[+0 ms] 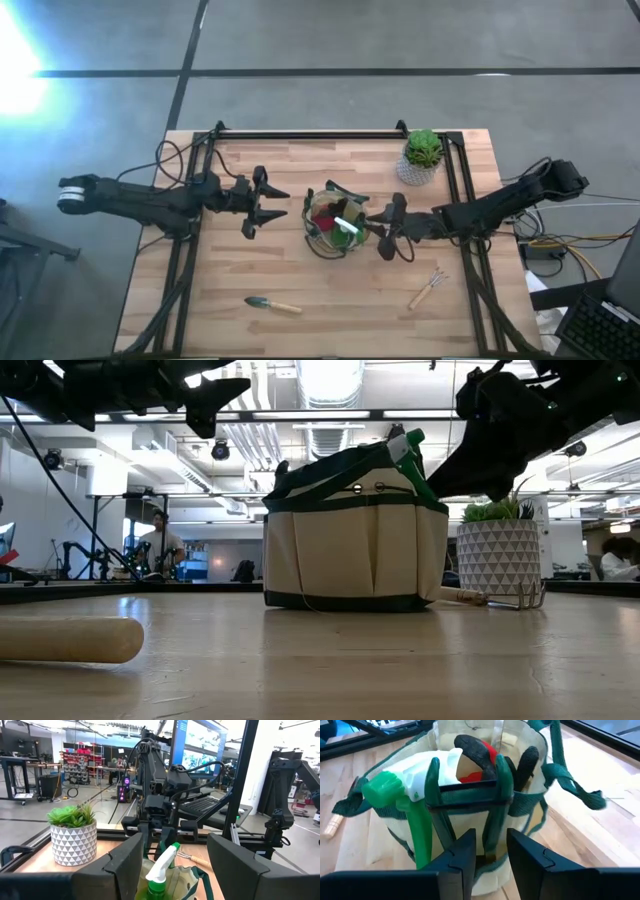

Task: Pick & Place Garden tools in Gardening bag
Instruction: Put the brown trowel into the light brown gardening bag

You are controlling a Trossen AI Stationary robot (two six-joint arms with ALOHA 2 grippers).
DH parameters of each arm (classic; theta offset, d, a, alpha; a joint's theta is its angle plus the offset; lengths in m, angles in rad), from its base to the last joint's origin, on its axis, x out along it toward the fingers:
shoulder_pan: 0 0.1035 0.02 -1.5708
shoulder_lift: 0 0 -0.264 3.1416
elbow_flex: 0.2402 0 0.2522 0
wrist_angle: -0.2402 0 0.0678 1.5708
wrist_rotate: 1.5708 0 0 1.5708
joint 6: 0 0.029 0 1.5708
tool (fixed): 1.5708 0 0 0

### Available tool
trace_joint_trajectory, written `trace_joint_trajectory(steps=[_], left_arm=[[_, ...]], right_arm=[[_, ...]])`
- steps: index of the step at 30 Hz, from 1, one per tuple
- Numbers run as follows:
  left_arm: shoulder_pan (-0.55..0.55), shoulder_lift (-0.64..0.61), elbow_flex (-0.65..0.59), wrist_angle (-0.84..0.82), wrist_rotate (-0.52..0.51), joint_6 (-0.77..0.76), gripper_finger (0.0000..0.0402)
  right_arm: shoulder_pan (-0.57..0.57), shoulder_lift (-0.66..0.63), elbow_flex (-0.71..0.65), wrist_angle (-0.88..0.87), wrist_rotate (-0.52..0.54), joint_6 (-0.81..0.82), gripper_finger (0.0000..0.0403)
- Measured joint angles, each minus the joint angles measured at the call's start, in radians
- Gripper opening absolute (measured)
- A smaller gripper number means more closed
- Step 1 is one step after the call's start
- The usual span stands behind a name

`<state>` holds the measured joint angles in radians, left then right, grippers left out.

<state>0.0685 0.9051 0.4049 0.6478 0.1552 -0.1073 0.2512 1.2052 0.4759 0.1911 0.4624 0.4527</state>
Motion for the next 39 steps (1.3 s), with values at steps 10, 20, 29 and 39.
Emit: trace_joint_trajectory(steps=[10, 20, 29, 39], left_arm=[[0.0, 0.0, 0.0, 0.0, 0.0, -0.003, 0.0223], [0.0, -0.001, 0.0, -0.009, 0.009, -0.054, 0.0223], [-0.001, 0.0, 0.0, -0.063, 0.011, -0.131, 0.0223], [-0.001, 0.0, 0.0, -0.17, 0.011, -0.133, 0.0223]], right_arm=[[0.017, -0.105, 0.0, -0.124, 0.0, 0.009, 0.0087], [0.059, -0.249, 0.009, -0.285, 0.0, 0.052, 0.0084], [0.113, -0.376, 0.011, -0.324, 0.0, 0.05, 0.0077], [0.207, -0.395, 0.214, -0.713, 0.0, 0.184, 0.0068]])
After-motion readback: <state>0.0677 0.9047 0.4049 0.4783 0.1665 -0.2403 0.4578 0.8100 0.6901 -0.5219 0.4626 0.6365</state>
